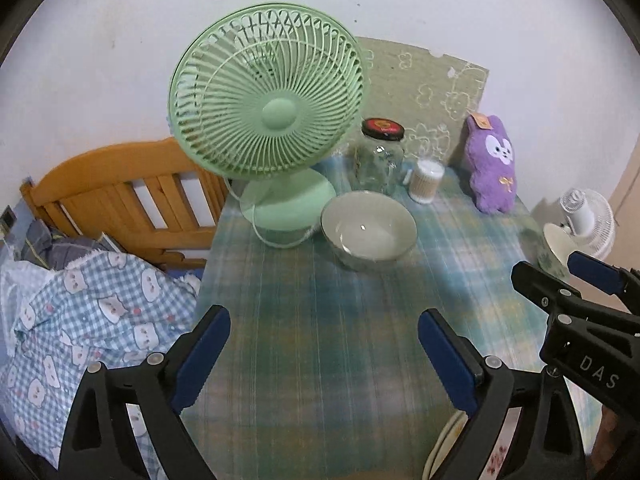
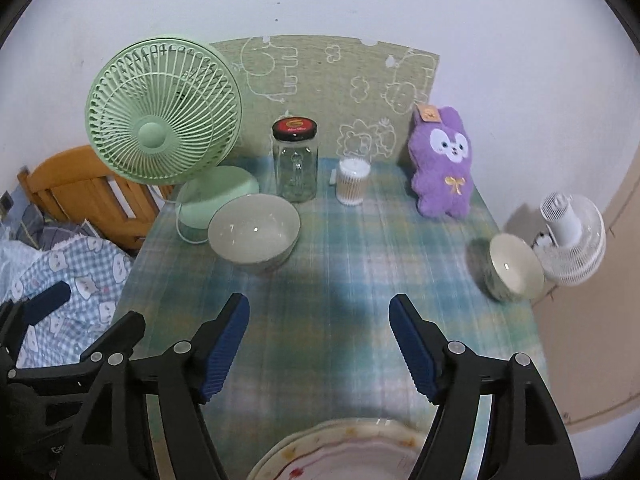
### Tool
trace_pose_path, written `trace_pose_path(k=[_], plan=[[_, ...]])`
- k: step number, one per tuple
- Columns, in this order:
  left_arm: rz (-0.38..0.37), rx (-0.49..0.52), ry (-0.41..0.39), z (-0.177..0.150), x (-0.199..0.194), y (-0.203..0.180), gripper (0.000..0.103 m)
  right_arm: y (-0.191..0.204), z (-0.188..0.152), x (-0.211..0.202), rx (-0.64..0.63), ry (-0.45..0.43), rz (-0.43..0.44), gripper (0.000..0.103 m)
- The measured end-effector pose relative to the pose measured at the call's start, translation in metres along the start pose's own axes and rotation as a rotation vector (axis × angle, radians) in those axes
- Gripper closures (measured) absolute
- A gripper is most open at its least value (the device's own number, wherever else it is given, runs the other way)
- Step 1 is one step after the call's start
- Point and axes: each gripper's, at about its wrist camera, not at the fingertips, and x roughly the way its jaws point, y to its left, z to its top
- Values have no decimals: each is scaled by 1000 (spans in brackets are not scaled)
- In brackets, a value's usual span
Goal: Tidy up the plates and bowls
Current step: 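Move both tools to the beige bowl beside the green fan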
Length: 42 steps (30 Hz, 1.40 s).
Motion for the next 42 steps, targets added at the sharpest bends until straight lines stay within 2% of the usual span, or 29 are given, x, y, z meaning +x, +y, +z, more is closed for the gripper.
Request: trace_pose_path(k=[5, 10, 14, 19, 28, 33, 36, 39, 42], plan=[[37, -62, 7, 17, 15, -11, 6, -15, 22, 20, -34, -24, 54, 28], [64, -106, 9, 35, 31, -25, 5, -34, 50, 43, -13, -26, 133, 28], [71, -106, 14, 47, 44, -35, 5, -43, 70, 59, -3, -37, 175, 28], [100, -93, 14, 65, 66, -43, 5, -42, 90, 85, -47, -42, 185, 28], [70, -139, 38, 71, 115, -43, 5, -25, 97, 139, -100, -31, 192, 28], [125, -151, 40, 69, 143, -34, 7, -13, 96, 169, -99, -17, 199, 28], [125, -175, 45, 66, 158, -28, 8, -2, 96, 189, -121, 12, 205, 28], [122, -179, 55, 64, 172, -24, 14, 3, 94, 206, -106, 31, 221, 28], [159, -158, 57, 63, 182, -22, 17, 8, 90, 221, -110, 44, 219, 31]])
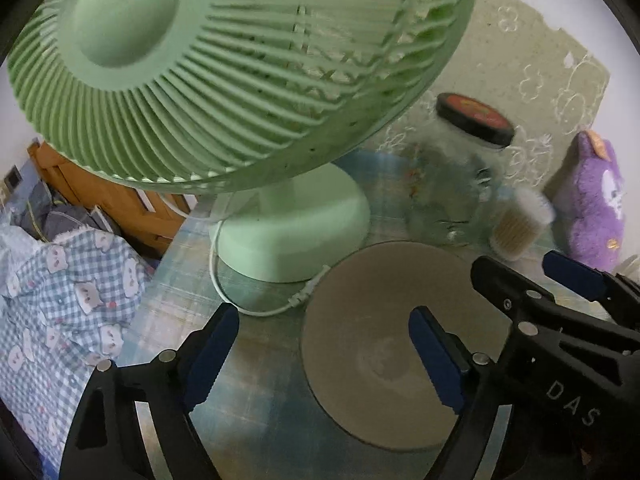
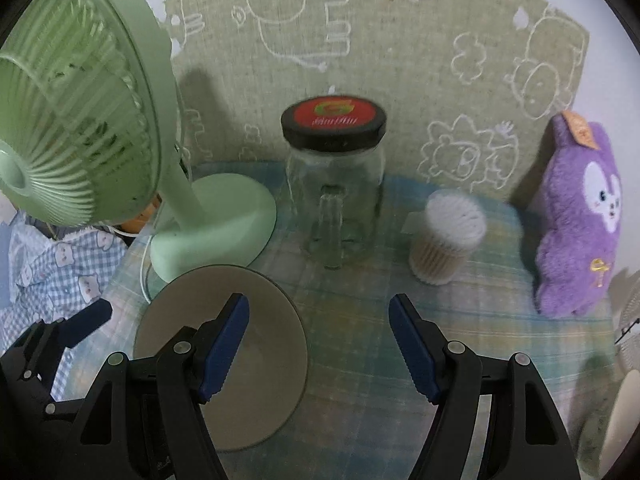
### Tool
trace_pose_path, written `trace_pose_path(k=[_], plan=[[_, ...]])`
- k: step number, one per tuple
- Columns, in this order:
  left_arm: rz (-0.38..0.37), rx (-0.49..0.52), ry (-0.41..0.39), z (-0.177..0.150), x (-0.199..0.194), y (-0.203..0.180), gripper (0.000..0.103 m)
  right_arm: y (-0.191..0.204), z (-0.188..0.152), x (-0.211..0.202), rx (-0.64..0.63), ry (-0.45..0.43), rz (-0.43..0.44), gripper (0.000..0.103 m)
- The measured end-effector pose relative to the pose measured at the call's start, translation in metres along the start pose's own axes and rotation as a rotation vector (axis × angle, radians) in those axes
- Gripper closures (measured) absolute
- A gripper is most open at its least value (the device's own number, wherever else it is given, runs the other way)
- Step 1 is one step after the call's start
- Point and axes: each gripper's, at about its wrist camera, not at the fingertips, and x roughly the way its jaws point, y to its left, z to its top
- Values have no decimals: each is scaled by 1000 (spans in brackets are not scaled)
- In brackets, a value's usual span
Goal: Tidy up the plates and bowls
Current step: 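Move both tools to the beige bowl beside the green fan, then close both tools on the rim of the bowl by the fan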
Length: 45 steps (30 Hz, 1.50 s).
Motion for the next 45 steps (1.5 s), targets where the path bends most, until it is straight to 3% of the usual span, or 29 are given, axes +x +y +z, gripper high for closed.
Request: trace_pose_path(k=[6, 11, 16, 22, 32, 45], plan=[[9, 23, 13, -1, 15, -3, 34, 1, -4, 20, 21, 42, 14, 56], [2, 37, 39, -2, 24, -5, 64, 4, -5, 23, 15, 45, 52, 66], [-28, 9, 65, -4, 28, -2, 67, 11, -5, 25, -13, 54, 72, 80], [-10, 22, 68, -4, 29, -4, 76, 12, -5, 24, -19, 52, 59, 80], [5, 21, 67, -4, 26, -9, 76, 15, -6, 26, -11, 59, 25, 78], [17, 41, 75, -18, -2, -18, 76, 12, -23, -11, -4, 69, -2, 78]])
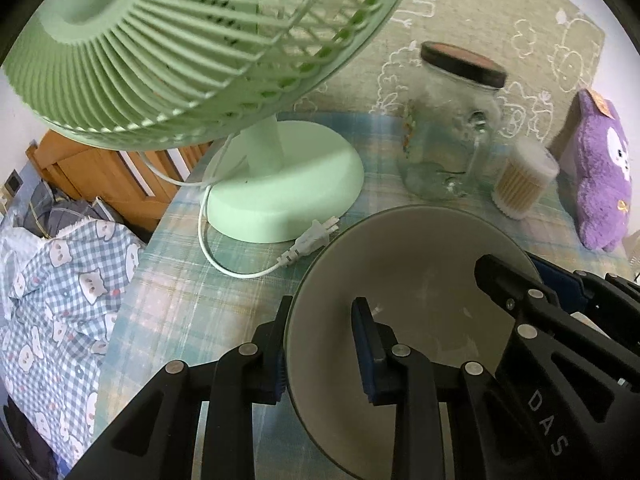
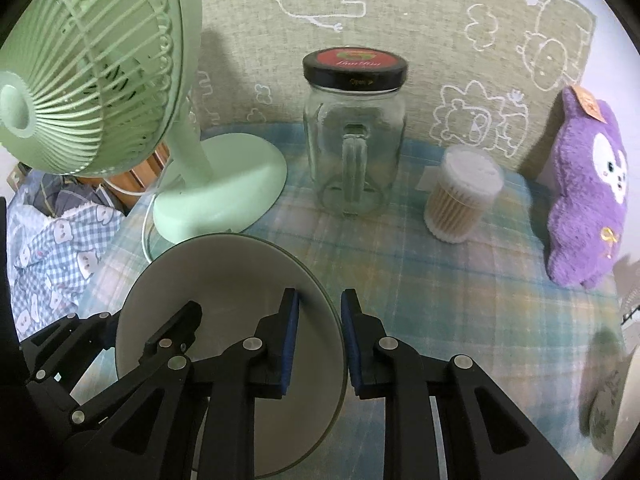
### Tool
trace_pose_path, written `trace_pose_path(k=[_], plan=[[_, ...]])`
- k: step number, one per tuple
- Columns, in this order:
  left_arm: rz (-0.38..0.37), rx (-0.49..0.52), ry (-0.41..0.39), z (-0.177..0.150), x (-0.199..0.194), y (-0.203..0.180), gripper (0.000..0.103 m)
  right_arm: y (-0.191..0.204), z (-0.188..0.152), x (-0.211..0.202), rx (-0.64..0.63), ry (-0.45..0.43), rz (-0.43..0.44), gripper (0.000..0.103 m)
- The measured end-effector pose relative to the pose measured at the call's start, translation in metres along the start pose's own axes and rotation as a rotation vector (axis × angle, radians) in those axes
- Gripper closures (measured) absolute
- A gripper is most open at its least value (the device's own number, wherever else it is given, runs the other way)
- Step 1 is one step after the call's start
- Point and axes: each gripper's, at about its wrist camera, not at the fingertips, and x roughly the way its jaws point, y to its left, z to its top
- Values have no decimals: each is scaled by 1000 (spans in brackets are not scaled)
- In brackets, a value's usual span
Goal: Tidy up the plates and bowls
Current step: 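Close both tools on the rim of the bowl by the fan, then lift the bowl and carry it toward the plate stack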
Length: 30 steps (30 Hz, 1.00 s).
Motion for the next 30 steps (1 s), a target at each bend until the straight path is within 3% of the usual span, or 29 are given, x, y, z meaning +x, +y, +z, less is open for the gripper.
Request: trace_pose_path(k=[13, 30], plan=[[-46, 12, -44, -12, -60, 3, 76, 10, -19, -75, 31, -46, -55, 78], [-119, 128, -128, -42, -156, 25, 76, 54, -60, -180, 107, -102, -144, 78]])
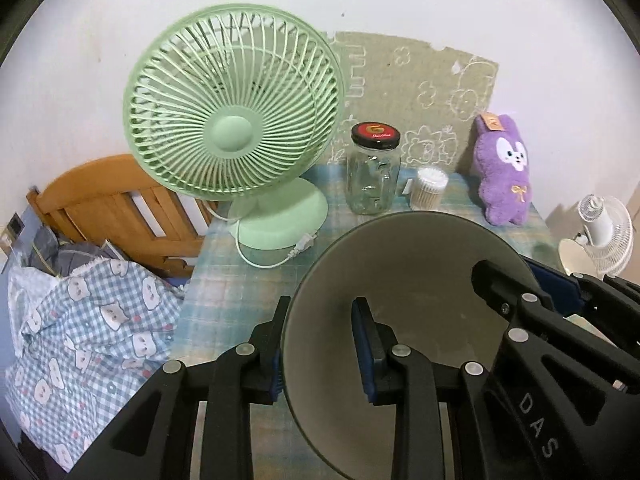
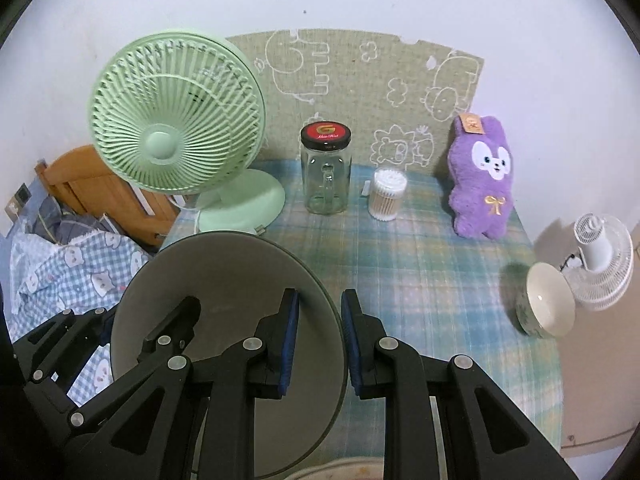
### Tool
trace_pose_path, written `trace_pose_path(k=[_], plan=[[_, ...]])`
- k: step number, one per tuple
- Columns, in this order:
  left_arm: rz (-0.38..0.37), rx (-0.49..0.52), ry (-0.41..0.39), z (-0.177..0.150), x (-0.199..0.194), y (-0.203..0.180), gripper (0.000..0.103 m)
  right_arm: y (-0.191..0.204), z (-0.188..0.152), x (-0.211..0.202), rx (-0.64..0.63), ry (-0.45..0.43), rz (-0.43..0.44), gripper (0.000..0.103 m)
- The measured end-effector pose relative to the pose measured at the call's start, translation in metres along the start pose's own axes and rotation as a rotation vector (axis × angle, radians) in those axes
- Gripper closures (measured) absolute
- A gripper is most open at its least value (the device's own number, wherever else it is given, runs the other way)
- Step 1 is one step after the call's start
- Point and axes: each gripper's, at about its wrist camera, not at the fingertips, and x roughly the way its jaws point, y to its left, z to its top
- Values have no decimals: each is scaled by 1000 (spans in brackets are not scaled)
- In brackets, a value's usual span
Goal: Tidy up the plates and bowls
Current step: 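Lift the bowl and carry it toward the plate stack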
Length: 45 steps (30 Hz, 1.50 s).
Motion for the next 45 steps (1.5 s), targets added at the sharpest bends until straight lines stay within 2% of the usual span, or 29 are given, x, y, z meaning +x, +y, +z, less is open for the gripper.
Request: trace_pose_path(k=[10, 22, 32, 45], plan=[[-43, 13, -17, -27, -45, 13, 76, 19, -34, -52, 40, -20, -35, 78], [-70, 41, -15, -75, -75, 33, 76, 47, -87, -86, 65, -15, -60, 78], [-78, 40, 29, -117, -76, 48, 76, 65, -130, -83, 85, 32, -68, 78], [-67, 20, 114, -159, -51, 56, 76, 75, -169, -53, 89, 138, -63, 78]])
